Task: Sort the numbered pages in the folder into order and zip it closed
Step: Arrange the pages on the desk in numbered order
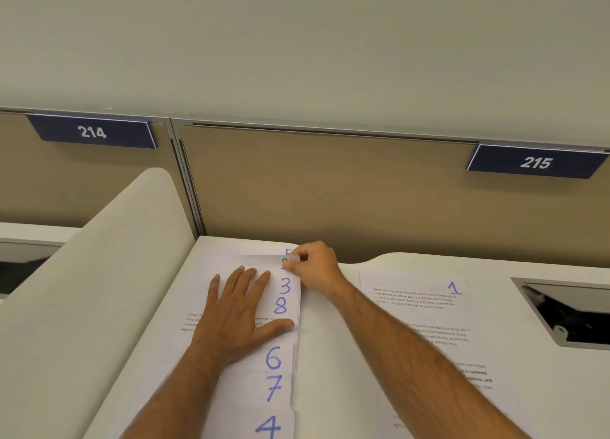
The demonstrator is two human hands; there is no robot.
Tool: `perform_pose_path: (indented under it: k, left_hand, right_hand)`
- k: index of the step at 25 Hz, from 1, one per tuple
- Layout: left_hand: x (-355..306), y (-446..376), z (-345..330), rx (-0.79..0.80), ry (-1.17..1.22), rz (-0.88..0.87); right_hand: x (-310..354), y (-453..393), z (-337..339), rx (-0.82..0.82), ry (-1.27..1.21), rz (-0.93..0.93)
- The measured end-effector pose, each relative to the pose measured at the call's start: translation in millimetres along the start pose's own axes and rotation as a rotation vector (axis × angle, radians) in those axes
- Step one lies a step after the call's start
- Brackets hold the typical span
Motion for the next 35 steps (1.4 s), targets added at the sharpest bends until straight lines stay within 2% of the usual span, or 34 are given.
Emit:
perform_pose_path:
  k: [3, 5, 13, 16, 19, 21, 26, 32, 35]
  left_hand:
    - [-1, 5, -1, 0.003, -0.003, -0.024]
    - [-2, 9, -1, 0.013, -0.014, -0.03]
    - [-18, 15, 12, 0.083, -0.044, 0.036]
    - [-33, 13, 38, -0.021, 0.191, 0.141]
    - [-52, 20, 77, -0.228, 0.665, 0.299]
    - [-68, 26, 98, -0.242, 0.961, 0.377]
    - [-112, 38, 109, -0.052, 1.303, 0.332]
    - [-164, 55, 106, 0.14, 1.352, 0.281]
    - [-182, 57, 97, 0.253, 1.479, 0.218]
  right_hand:
    - [17, -1, 20, -0.141, -0.159, 0.009]
    - [34, -5, 37, -0.178, -0.255, 0.036]
    - [102, 6, 144, -0.301, -0.336, 0.288]
    - [115, 24, 186, -0.274, -0.409, 0.346]
    - [119, 51, 217, -0.188, -0.421, 0.363]
    - [118, 71, 234, -0.141, -0.424, 0.348]
    - [102, 118, 270, -0.031, -0.465, 0.264]
    - [68, 151, 307, -0.027, -0.667, 0.119]
    - [43, 160, 316, -0.052, -0.719, 0.046]
Point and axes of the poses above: each hand's wrist, its own y-axis away from the middle knuckle, its own z-axis out of the back of the hand, x = y × z, the point moved 3 cm from there along -y, towards the middle knuckle, and after that the axes turned 11 degrees about z, right-handed, at the moved point
